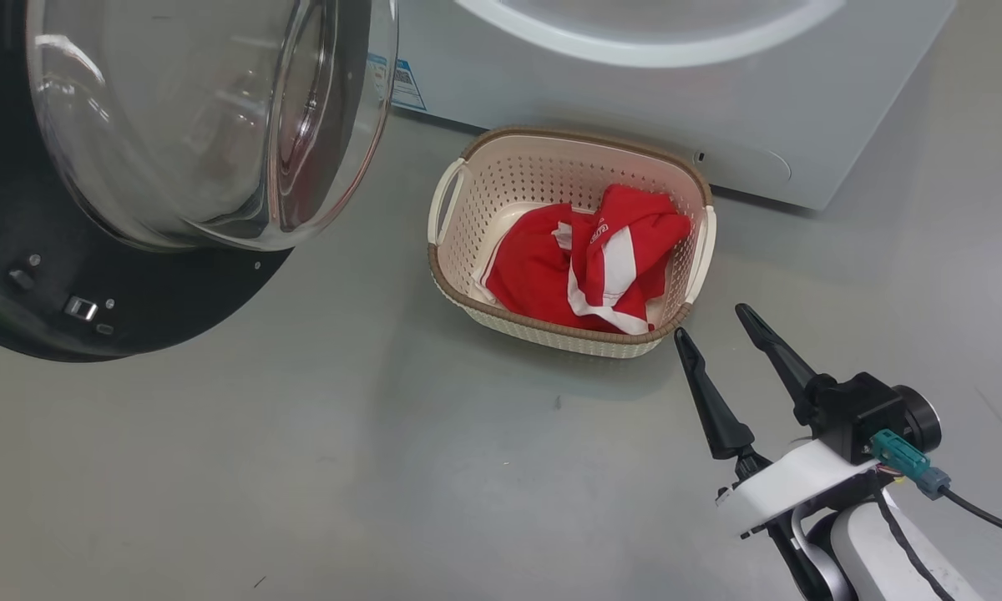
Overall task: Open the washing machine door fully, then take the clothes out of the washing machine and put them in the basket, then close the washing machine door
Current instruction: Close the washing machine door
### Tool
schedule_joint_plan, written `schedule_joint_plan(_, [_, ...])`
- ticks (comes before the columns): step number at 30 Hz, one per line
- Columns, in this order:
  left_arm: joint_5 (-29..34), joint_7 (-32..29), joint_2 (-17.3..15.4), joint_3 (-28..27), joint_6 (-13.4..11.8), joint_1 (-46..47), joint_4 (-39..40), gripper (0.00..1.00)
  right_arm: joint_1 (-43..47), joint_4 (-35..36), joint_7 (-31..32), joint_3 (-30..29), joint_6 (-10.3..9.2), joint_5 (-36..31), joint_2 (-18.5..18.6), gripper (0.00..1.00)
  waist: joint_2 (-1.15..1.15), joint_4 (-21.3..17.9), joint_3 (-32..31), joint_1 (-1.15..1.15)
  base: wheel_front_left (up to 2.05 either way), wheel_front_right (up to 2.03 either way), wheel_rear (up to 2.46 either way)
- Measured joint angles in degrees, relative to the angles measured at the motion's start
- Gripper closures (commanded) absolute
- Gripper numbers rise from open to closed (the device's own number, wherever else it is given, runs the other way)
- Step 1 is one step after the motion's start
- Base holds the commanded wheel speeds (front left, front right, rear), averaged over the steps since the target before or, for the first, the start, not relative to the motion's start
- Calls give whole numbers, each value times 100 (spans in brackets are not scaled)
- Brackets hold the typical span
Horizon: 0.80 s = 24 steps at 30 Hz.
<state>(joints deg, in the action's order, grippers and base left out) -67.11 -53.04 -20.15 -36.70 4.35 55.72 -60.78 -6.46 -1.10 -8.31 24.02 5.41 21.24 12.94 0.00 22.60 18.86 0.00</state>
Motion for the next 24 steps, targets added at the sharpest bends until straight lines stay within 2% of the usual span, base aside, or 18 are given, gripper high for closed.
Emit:
schedule_joint_plan(17, [-200,-984,197,246,210,-296,260,100,116,-185,-116,103,0,92,-197,0,0,35,-441,0,0,0,0])
schedule_joint_plan(24, [-265,-1382,471,380,256,-461,503,100,118,-194,-136,97,-2,93,-221,0,0,7,-530,0,0,0,0])
